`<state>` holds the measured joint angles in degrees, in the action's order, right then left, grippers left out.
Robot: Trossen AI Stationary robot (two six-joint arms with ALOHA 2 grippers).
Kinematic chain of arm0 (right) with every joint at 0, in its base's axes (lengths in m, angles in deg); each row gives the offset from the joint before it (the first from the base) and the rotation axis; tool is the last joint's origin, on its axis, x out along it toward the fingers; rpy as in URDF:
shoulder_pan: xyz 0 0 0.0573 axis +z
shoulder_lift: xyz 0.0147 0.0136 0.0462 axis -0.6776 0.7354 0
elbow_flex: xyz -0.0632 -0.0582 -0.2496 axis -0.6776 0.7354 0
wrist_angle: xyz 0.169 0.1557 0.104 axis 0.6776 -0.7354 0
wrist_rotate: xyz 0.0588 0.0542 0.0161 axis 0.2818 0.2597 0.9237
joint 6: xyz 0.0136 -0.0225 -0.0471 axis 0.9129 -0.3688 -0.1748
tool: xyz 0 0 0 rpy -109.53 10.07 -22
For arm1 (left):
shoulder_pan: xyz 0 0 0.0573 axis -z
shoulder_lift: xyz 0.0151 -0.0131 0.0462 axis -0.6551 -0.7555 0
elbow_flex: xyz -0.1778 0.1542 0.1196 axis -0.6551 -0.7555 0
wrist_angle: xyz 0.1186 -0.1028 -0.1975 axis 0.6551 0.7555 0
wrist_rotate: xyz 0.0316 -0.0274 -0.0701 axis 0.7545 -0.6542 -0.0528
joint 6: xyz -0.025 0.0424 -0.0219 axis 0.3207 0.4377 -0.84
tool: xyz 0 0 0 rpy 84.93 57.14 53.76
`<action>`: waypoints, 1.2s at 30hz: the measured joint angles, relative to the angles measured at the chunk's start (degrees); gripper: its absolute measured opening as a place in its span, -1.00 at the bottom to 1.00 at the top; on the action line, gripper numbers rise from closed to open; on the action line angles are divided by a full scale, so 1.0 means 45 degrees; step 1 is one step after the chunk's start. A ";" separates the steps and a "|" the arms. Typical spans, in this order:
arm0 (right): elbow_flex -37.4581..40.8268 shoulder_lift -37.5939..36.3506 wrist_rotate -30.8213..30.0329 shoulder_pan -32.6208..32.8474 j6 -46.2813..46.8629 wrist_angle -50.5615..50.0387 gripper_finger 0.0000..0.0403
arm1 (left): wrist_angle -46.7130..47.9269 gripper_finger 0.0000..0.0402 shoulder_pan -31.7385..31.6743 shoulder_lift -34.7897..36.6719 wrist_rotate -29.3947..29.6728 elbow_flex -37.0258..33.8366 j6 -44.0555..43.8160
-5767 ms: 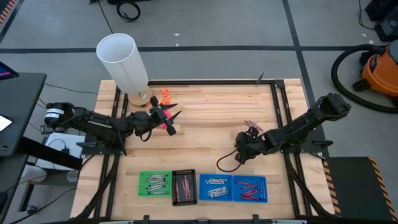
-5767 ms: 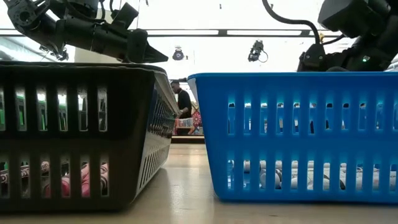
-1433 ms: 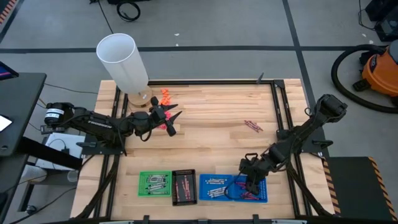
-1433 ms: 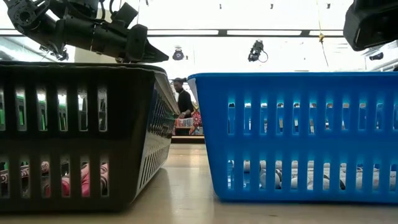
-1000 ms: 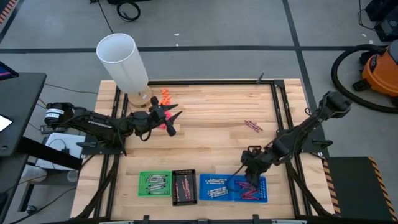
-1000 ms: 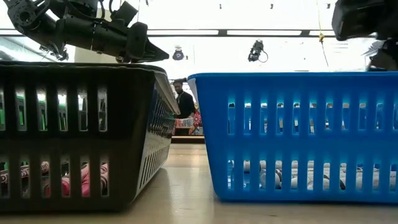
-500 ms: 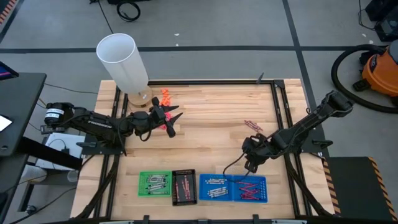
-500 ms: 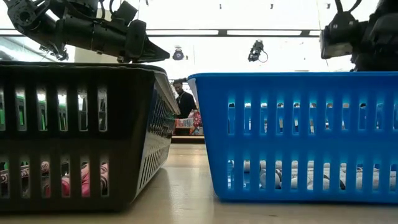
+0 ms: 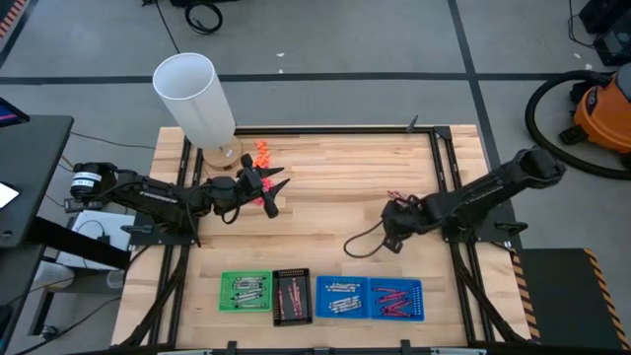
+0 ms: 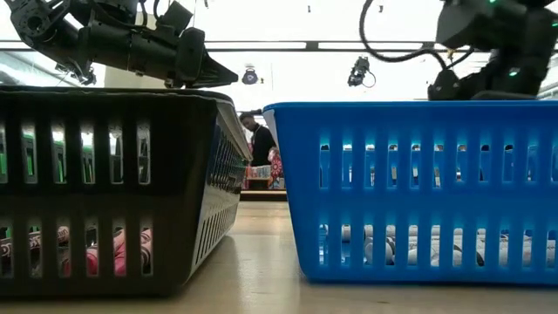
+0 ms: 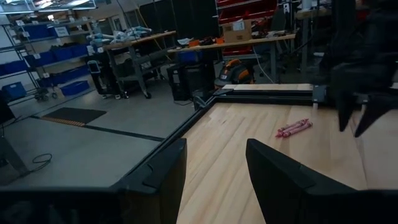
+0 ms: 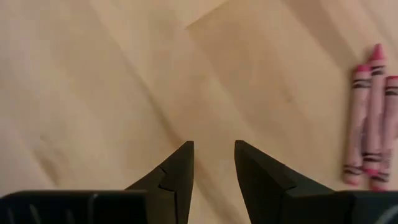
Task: Sort crayons
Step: Put the pink crayon into the black bin
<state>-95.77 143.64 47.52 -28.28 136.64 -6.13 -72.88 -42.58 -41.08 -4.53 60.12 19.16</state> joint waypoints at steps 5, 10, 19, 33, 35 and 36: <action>0.0000 0.0015 0.0029 -0.1268 -0.0781 -0.0063 -0.38 | 0.0000 -0.12 0.0000 0.0000 0.0000 0.0000 0.0000; 0.0000 0.0015 0.0084 -0.2347 -0.1782 -0.0289 -0.38 | 0.0000 -0.12 0.0000 0.0000 0.0000 0.0000 0.0001; 0.0000 -0.0481 0.0084 -0.4155 -0.3316 -0.0408 -0.38 | 0.0197 -0.12 0.0000 0.0000 -0.0003 0.0000 0.0000; 0.0804 -0.0586 -0.0242 -0.6343 -0.4215 0.0527 -0.38 | 0.0337 -0.12 0.0000 0.0000 0.0000 0.0000 -0.0095; 0.0953 -0.0563 -0.0250 -0.6702 -0.4214 0.0483 -0.38 | 0.0355 -0.12 0.0000 0.0000 0.0000 0.0000 -0.0113; 0.1003 -0.0563 -0.0247 -0.6853 -0.4233 0.0517 -0.38 | 0.0355 -0.12 0.0000 0.0000 0.0000 0.0000 -0.0122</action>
<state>-91.26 141.11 46.41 -59.12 117.60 -3.80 -71.29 -42.58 -41.08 -4.53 60.12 18.62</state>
